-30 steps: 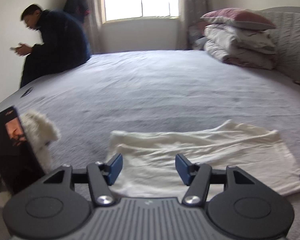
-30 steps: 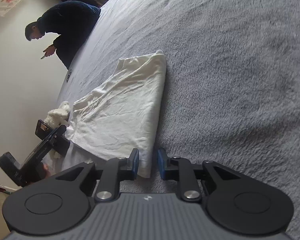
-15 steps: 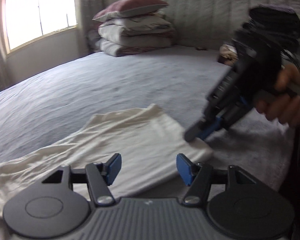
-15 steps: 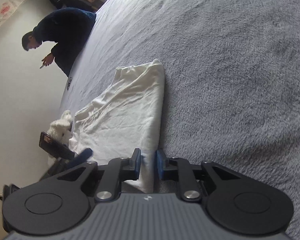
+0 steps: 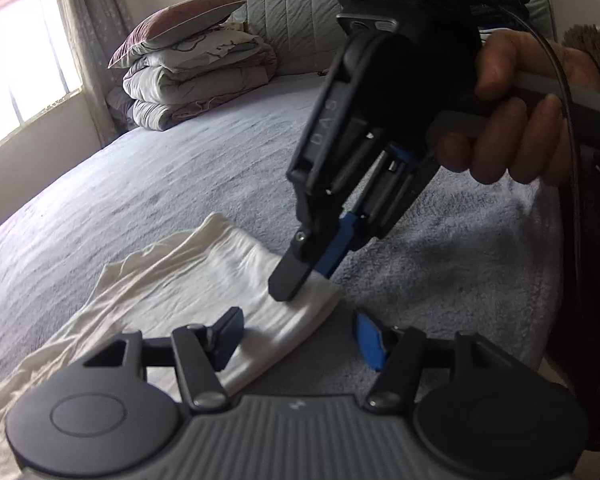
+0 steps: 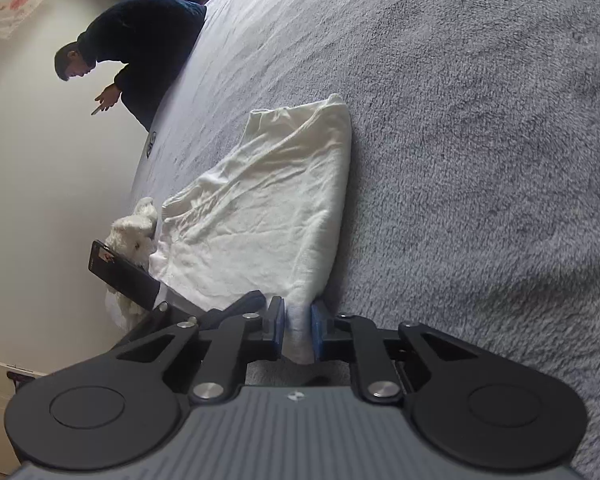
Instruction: Fold clothes
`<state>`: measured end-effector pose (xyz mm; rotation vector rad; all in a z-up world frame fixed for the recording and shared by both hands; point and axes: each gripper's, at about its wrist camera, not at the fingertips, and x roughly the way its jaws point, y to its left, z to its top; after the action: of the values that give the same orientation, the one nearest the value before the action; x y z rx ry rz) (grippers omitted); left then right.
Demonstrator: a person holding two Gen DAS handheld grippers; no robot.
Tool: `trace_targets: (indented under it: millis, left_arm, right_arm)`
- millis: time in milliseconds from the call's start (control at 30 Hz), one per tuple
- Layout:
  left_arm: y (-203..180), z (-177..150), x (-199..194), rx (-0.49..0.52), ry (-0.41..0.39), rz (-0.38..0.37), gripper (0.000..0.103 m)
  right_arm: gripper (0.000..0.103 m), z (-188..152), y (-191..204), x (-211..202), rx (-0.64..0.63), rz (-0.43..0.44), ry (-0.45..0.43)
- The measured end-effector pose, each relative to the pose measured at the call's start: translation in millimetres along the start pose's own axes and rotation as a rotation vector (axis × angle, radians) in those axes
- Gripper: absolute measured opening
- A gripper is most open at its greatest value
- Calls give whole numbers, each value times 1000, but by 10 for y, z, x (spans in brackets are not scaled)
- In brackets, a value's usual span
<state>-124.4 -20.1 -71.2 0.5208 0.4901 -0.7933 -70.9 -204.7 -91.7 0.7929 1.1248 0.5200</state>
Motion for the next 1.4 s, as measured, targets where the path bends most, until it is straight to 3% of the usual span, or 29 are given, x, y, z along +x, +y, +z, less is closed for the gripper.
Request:
trace_targets:
  millis: [200, 333, 433, 733, 867, 933, 1033, 1400]
  left_arm:
    - [22, 45, 124, -46, 9, 41, 43]
    - [-15, 67, 174, -53, 15, 77, 41]
    - [-89, 64, 186, -58, 13, 117, 40]
    - [-175, 76, 115, -121, 24, 200, 19]
    - [-104, 52, 76, -194, 20, 202, 11]
    - [-95, 39, 55, -218, 12, 198, 8]
    - [-95, 49, -3, -248, -19, 191, 7]
    - [-228, 279, -68, -330, -65, 126, 7]
  right_arm:
    - [17, 88, -22, -39, 26, 22, -18]
    - [24, 160, -131, -88, 49, -51, -102]
    - [24, 221, -234, -98, 84, -42, -154]
    - [24, 417, -86, 195, -29, -82, -280]
    - [23, 464, -72, 276, -54, -80, -312]
    - [13, 471, -77, 276, -57, -89, -318]
    - [9, 469, -105, 218, -39, -101, -332]
    - [6, 487, -253, -234, 21, -120, -407]
